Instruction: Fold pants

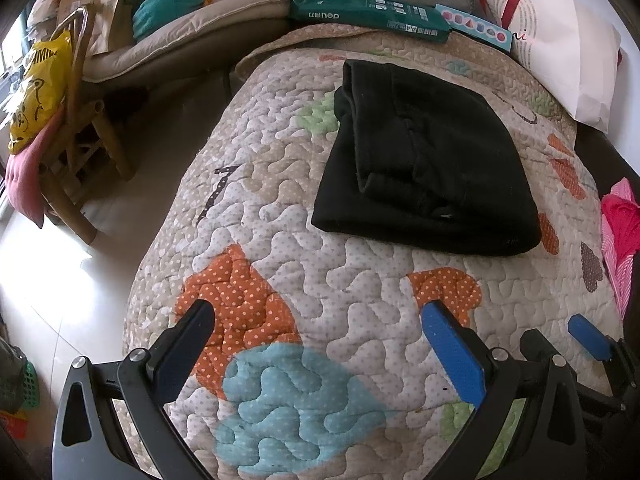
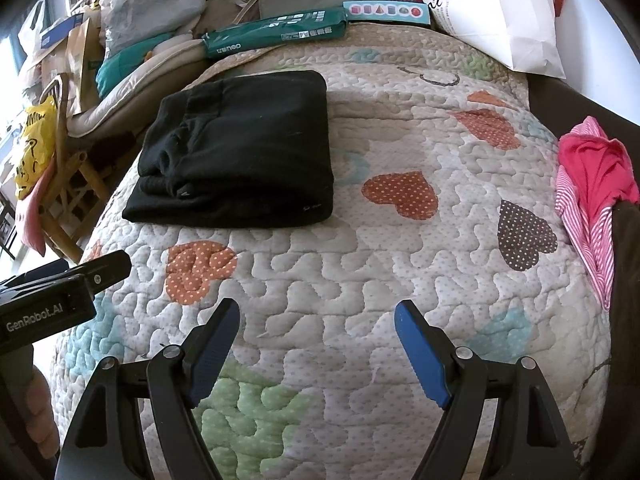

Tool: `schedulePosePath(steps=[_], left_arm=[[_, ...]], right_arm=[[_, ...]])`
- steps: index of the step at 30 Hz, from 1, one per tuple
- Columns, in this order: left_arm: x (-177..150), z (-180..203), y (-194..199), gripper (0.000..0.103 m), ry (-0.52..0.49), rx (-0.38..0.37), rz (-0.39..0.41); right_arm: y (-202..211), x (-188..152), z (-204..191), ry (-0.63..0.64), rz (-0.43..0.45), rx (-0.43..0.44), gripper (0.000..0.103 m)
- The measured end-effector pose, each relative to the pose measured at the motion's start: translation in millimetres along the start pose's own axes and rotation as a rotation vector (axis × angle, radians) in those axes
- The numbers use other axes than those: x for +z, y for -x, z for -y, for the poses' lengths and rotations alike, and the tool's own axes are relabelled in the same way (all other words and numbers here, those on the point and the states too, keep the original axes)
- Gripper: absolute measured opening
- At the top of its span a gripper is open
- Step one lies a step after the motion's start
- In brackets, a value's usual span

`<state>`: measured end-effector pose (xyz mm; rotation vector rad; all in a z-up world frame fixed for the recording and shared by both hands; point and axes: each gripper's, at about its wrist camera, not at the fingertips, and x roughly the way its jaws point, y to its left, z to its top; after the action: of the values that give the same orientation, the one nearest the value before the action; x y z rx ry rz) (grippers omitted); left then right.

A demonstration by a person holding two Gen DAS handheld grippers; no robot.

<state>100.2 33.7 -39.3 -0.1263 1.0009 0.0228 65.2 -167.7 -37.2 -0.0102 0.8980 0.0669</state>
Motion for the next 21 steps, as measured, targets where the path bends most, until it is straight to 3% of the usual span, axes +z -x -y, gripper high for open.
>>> schedulePosePath(steps=[21], left_arm=[[-1.0,-1.1,-5.3,0.103,0.002,-0.002,-0.012]], right_arm=[[-2.9,-3.1,-3.8,0.002,-0.003,0.006,0.084]])
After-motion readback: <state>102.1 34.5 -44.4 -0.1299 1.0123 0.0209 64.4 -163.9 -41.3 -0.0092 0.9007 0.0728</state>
